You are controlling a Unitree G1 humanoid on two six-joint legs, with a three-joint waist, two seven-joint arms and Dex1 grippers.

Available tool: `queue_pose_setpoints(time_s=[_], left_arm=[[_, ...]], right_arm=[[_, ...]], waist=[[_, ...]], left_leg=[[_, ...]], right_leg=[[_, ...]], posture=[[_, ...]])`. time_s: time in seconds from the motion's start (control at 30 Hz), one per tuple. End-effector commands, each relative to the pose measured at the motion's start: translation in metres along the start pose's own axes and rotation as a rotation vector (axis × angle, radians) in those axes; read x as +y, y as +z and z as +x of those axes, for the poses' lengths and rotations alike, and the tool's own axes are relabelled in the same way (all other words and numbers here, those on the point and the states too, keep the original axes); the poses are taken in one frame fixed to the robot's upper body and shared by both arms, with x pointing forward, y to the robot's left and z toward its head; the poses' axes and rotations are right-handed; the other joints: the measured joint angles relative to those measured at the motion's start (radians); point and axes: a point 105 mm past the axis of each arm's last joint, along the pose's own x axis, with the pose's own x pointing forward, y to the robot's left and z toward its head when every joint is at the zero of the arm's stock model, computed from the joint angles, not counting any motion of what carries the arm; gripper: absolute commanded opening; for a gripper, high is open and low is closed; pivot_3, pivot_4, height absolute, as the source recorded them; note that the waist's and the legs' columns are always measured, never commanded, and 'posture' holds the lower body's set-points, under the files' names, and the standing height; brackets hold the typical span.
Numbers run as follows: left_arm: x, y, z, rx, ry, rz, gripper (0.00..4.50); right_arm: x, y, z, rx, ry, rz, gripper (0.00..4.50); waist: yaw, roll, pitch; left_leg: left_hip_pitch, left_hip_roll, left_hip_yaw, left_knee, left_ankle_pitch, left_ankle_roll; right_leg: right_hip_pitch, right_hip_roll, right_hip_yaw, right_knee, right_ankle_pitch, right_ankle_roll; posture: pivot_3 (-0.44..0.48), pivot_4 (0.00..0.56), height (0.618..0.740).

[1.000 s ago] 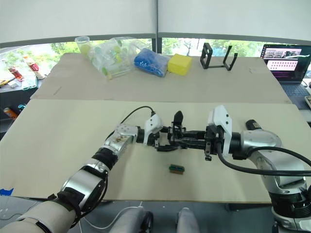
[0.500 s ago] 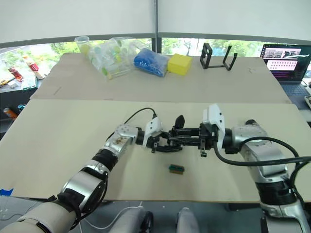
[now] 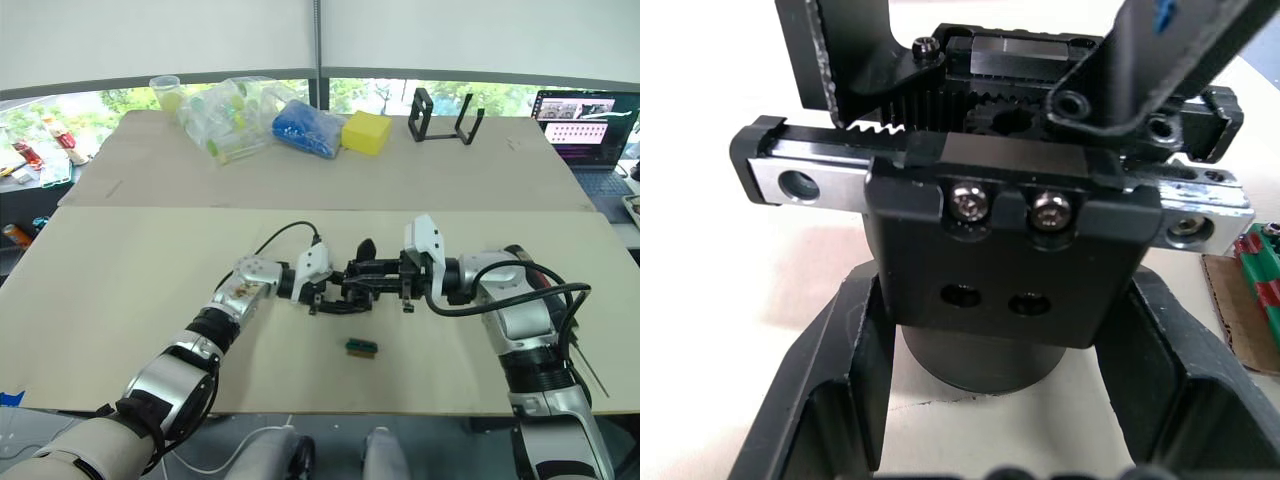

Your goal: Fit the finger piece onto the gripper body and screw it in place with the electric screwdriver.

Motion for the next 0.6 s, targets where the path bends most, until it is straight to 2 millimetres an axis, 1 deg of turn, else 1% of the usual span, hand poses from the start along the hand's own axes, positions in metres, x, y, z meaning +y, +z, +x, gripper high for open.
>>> queue_pose_setpoints(time_s=[0.03,0.13,0.3,0.43,0.6], left_arm=[[0.003,0.008,-0.002,-0.017,0.016,0.033,2.3],[0.004,0.008,-0.002,-0.017,0.021,0.033,2.3],[0.004,0.008,-0.002,-0.017,0.024,0.033,2.3],[0.004,0.008,-0.001,-0.018,0.028,0.031,2.3],[0.003,0.008,-0.001,-0.021,0.029,0.028,2.3]], right_arm=[[0.002,0.002,0.001,-0.006,0.031,-0.014,0.31],[0.005,0.004,0.001,-0.012,0.051,0.001,0.31],[0.009,0.002,0.0,-0.003,0.068,0.006,0.31],[0.014,0.003,0.003,-0.007,0.09,0.009,0.31],[0.015,-0.002,0.004,0.005,0.094,0.015,0.31]], waist=[[-0.001,0.0,0.0],[-0.001,0.0,0.0],[-0.001,0.0,0.0],[-0.001,0.0,0.0],[0.0,0.0,0.0]], left_leg=[[0.0,0.0,0.0,0.0,0.0,0.0],[0.0,0.0,0.0,0.0,0.0,0.0],[0.0,0.0,0.0,0.0,0.0,0.0],[0.0,0.0,0.0,0.0,0.0,0.0],[0.0,0.0,0.0,0.0,0.0,0.0]], right_leg=[[0.0,0.0,0.0,0.0,0.0,0.0],[0.0,0.0,0.0,0.0,0.0,0.0],[0.0,0.0,0.0,0.0,0.0,0.0],[0.0,0.0,0.0,0.0,0.0,0.0],[0.0,0.0,0.0,0.0,0.0,0.0]], posture=[[0.0,0.15,0.74],[0.0,0.15,0.74],[0.0,0.15,0.74],[0.0,0.15,0.74],[0.0,0.15,0.74]])
